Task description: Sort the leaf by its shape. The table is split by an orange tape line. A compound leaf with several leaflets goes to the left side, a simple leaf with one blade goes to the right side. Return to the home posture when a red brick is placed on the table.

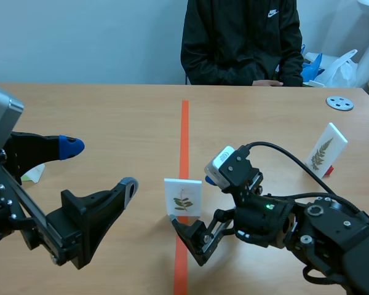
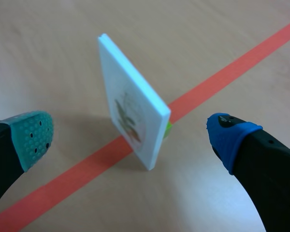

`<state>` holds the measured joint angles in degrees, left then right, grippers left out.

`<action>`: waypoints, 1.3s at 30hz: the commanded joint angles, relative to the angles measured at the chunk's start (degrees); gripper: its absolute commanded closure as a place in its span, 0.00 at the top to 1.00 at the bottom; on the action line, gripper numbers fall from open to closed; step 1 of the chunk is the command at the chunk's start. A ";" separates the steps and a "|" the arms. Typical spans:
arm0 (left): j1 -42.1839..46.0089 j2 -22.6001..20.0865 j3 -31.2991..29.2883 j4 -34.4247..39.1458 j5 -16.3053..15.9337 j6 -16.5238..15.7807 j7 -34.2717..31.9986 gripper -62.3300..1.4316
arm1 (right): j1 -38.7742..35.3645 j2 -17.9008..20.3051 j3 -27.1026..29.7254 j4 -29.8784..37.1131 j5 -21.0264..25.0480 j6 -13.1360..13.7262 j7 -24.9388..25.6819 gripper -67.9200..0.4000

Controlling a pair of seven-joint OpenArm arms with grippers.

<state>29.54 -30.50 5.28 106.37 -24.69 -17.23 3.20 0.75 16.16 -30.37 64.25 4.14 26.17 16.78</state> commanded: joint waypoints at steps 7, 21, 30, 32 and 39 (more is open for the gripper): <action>-0.17 0.15 -0.20 0.72 -0.35 -0.35 -0.81 1.00 | 4.50 -2.64 -3.61 -5.73 -2.62 -3.76 4.11 1.00; -0.17 0.15 -0.20 0.72 -0.35 -0.35 -0.81 1.00 | 5.90 -4.39 -6.10 -9.16 -3.98 -6.93 6.25 0.66; -0.17 0.15 -0.20 0.72 -0.35 -0.35 -0.81 1.00 | 5.60 -4.09 -6.08 -9.16 -3.98 -6.91 5.86 0.39; -0.17 0.15 -0.20 0.72 -0.35 -0.35 -0.81 1.00 | 5.57 -4.09 -6.08 -9.16 -3.98 -6.91 5.55 0.34; -0.17 0.15 -0.20 0.72 -0.35 -0.35 -0.81 1.00 | 5.57 -3.96 -6.08 -9.14 -3.98 -6.86 5.01 0.11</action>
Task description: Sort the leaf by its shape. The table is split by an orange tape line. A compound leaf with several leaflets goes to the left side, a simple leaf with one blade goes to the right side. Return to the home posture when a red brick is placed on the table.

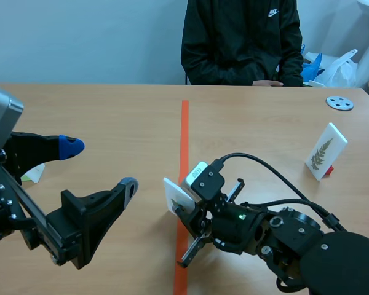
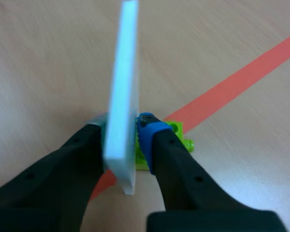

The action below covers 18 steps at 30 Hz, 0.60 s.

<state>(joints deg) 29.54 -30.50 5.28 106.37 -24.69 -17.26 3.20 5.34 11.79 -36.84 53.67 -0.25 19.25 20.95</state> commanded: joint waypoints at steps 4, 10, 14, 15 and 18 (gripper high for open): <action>-0.17 0.15 -0.20 0.72 -0.35 -0.33 -0.81 1.00 | 1.01 0.79 0.39 1.70 0.42 0.24 0.87 0.02; -0.17 0.15 -0.20 0.72 -0.35 -0.33 -0.81 1.00 | 0.55 2.82 1.38 5.25 0.46 1.16 0.92 0.02; -0.17 0.15 -0.20 0.72 -0.35 -0.33 -0.83 1.00 | -2.03 4.66 4.26 10.91 0.52 1.40 0.85 0.02; -0.17 0.13 -0.20 0.72 -0.35 -0.33 -0.83 1.00 | -2.95 5.09 5.16 12.37 0.66 1.60 0.85 0.02; -0.17 0.15 -0.20 0.72 -0.35 -0.33 -0.83 1.00 | -6.32 6.03 8.59 16.55 0.96 1.81 0.83 0.03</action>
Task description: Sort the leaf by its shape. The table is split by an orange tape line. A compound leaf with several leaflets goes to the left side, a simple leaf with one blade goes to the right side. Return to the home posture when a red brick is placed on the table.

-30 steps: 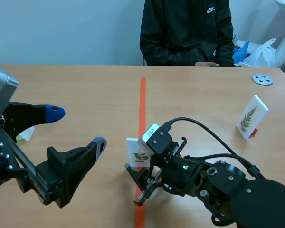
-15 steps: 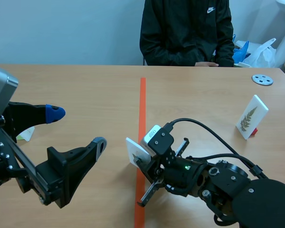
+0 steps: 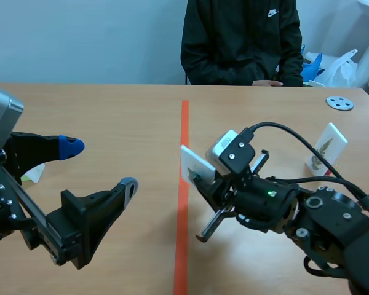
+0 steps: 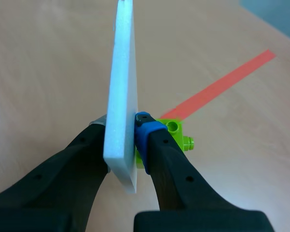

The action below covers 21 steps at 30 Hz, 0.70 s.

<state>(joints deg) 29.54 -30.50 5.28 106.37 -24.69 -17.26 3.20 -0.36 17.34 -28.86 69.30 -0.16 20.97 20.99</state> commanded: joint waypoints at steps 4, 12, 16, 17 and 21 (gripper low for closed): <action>-0.17 0.15 -0.20 0.72 -0.35 -0.33 -0.81 1.00 | -5.70 1.38 6.10 5.99 3.45 1.40 0.81 0.05; -0.17 0.13 -0.20 0.72 -0.35 -0.33 -0.81 1.00 | -14.40 1.55 18.60 13.97 8.83 4.17 -1.07 0.06; -0.17 0.13 -0.20 0.72 -0.35 -0.33 -0.83 1.00 | -17.66 1.55 24.15 16.26 9.40 7.30 -1.90 0.03; -0.17 0.13 -0.20 0.72 -0.35 -0.33 -0.83 1.00 | -18.43 1.55 25.49 16.57 9.90 7.58 -2.27 0.03; -0.17 0.13 -0.20 0.72 -0.35 -0.33 -0.83 1.00 | -21.14 1.55 30.77 17.05 10.54 8.31 -3.19 0.03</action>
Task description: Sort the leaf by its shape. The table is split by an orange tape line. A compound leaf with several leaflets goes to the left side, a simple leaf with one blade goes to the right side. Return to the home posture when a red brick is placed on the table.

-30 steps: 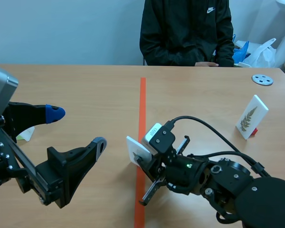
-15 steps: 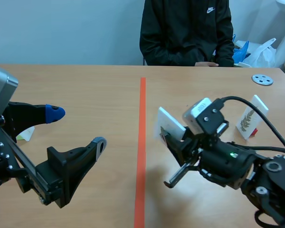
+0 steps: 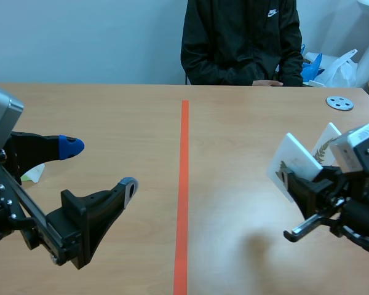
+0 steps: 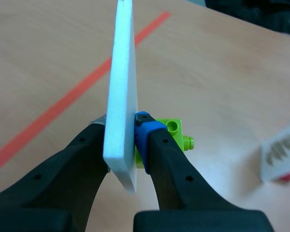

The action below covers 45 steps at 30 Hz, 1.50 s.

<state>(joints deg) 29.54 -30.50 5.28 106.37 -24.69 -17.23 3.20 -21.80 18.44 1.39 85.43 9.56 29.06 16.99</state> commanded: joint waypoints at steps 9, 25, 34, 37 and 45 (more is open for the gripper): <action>-0.17 0.13 -0.20 0.72 -0.35 -0.35 -0.85 1.00 | -1.11 0.44 7.91 0.63 1.44 -2.54 -2.99 0.03; -0.17 0.13 -0.20 0.72 -0.35 -0.35 -0.83 1.00 | 10.54 0.09 8.09 -16.74 4.22 -5.92 -4.68 0.03; -0.17 0.15 -0.20 0.72 -0.33 -0.35 -0.96 1.00 | 18.08 -0.76 8.07 -27.82 4.17 -7.23 -3.91 0.03; -0.17 0.15 -0.20 0.72 -0.31 -0.35 -1.20 1.00 | 19.39 -1.03 8.07 -29.68 4.15 -7.26 -3.48 0.03; -0.17 0.15 -0.20 0.72 -0.31 -0.35 -1.27 1.00 | 19.89 -0.98 8.04 -32.09 4.13 -11.74 -3.30 0.03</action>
<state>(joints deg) 29.54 -30.50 5.28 106.37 -24.69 -17.26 2.94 -2.59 16.67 9.30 52.66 13.13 17.32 12.97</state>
